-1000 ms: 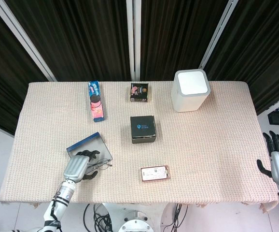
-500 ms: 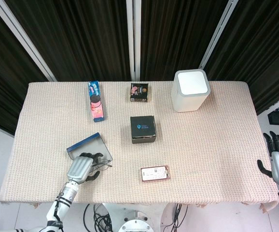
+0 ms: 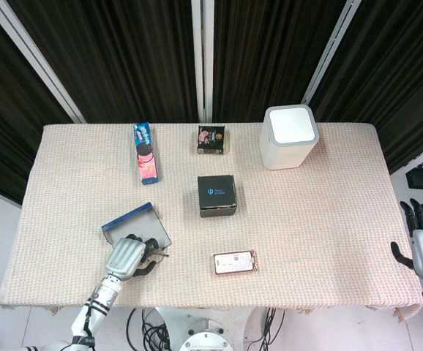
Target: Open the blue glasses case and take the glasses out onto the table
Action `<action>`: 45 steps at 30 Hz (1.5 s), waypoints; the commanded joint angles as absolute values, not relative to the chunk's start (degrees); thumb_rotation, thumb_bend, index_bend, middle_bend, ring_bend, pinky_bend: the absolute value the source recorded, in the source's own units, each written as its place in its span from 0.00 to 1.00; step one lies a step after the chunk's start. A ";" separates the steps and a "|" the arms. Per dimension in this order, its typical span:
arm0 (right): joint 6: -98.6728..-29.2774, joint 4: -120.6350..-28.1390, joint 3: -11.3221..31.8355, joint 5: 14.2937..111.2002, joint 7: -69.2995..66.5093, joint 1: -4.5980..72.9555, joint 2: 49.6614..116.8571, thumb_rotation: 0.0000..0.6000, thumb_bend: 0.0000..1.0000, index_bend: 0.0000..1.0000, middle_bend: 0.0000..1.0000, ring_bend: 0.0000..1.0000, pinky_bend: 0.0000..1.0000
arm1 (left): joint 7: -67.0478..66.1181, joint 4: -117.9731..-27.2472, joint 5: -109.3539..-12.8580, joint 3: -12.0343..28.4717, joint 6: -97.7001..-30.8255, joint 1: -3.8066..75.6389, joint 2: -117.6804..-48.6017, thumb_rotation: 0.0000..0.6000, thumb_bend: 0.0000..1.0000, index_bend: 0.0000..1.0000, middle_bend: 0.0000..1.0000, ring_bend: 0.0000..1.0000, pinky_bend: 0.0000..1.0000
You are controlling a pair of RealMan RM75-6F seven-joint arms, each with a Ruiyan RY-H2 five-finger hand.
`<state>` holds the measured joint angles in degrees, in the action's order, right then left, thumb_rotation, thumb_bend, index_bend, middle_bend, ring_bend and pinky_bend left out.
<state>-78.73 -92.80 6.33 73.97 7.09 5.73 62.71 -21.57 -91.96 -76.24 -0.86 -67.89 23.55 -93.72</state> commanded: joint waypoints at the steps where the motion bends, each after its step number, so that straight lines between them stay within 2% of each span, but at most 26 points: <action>1: -78.70 -92.76 6.34 73.94 7.09 5.74 62.73 1.00 0.29 0.00 0.00 0.00 0.00 | -21.12 -91.78 -76.71 -0.90 -67.92 23.47 -93.79 1.00 0.34 0.45 0.77 0.57 0.44; 11: -78.78 -92.85 6.33 74.02 7.04 5.70 62.61 1.00 0.29 0.00 0.00 0.00 0.00 | -19.69 -94.28 -76.42 -0.29 -67.07 23.43 -92.55 1.00 0.34 0.46 0.79 0.59 0.47; 18: -79.06 -93.03 6.42 74.16 6.98 5.63 62.52 1.00 0.29 0.00 0.00 0.00 0.00 | -16.99 -96.65 -79.35 1.37 -69.10 23.66 -91.76 1.00 0.34 0.48 0.79 0.59 0.47; 27: -79.11 -92.87 6.52 73.99 6.46 5.51 62.41 1.00 0.29 0.00 0.00 0.00 0.00 | -13.46 -97.54 -78.42 3.48 -68.17 24.49 -92.02 1.00 0.34 0.48 0.79 0.59 0.47; 35: -78.94 -92.95 6.17 74.59 6.70 5.61 62.64 1.00 0.29 0.00 0.00 0.00 0.00 | -12.84 -95.89 -74.10 6.89 -62.98 28.29 -97.13 1.00 0.34 0.49 0.79 0.59 0.47; 45: -79.56 -92.31 6.51 74.17 4.78 4.93 61.79 1.00 0.29 0.00 0.00 0.00 0.00 | -13.72 -87.04 -69.21 12.35 -58.04 34.64 -105.58 1.00 0.34 0.50 0.79 0.59 0.47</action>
<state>-79.49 -92.36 6.48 74.16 4.88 5.00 61.87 -13.66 -88.51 -70.16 11.03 -58.85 33.37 -104.24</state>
